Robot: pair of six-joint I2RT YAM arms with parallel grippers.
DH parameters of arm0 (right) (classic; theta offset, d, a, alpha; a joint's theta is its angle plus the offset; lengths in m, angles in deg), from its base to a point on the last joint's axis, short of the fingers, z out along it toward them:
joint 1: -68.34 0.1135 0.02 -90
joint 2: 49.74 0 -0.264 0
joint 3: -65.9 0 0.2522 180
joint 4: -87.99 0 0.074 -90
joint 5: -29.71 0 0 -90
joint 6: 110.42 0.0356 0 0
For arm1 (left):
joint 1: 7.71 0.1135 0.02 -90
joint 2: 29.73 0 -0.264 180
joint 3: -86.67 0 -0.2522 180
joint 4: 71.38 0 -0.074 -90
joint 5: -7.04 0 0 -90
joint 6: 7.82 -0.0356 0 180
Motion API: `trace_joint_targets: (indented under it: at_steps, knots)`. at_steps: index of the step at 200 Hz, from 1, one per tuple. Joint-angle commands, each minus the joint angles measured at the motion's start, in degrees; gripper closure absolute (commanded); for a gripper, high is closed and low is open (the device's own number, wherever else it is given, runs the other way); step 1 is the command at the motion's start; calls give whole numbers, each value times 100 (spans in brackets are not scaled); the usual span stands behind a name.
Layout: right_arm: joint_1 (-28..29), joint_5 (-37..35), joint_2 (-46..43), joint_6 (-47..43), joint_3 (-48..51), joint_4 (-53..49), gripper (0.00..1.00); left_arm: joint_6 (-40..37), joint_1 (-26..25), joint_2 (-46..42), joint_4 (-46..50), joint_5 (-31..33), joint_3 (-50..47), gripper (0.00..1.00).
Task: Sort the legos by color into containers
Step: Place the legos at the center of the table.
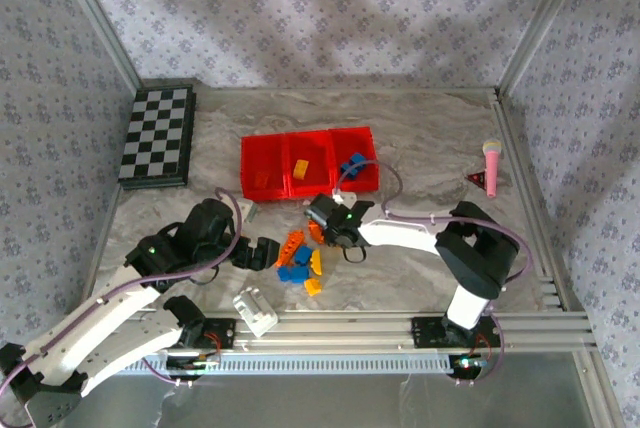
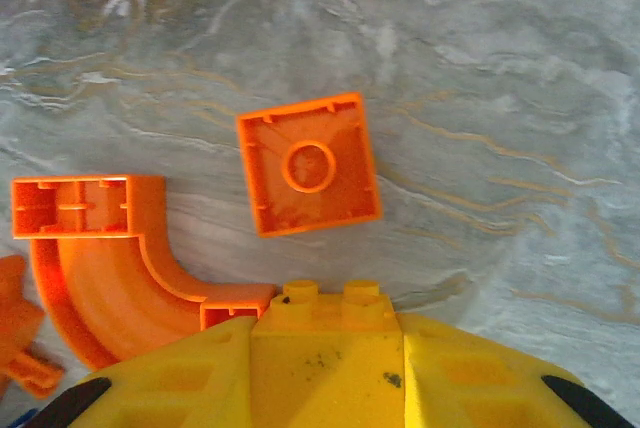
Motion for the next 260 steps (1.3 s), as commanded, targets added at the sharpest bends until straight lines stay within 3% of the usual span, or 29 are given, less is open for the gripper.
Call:
trace_joint_targets:
  at_steps: [1,71,260]
  knots:
    - [16,69,163,-119,-152,-233,64,-71,-33,-32,-43,36,2,0]
    - [78,43,-93,-296,-383,-522,50,-71,-33,-26,-44,45,2,0]
    - [-46,306,-134,-129,-24,-720,54,-62,-32,-48,-47,54,-7,0]
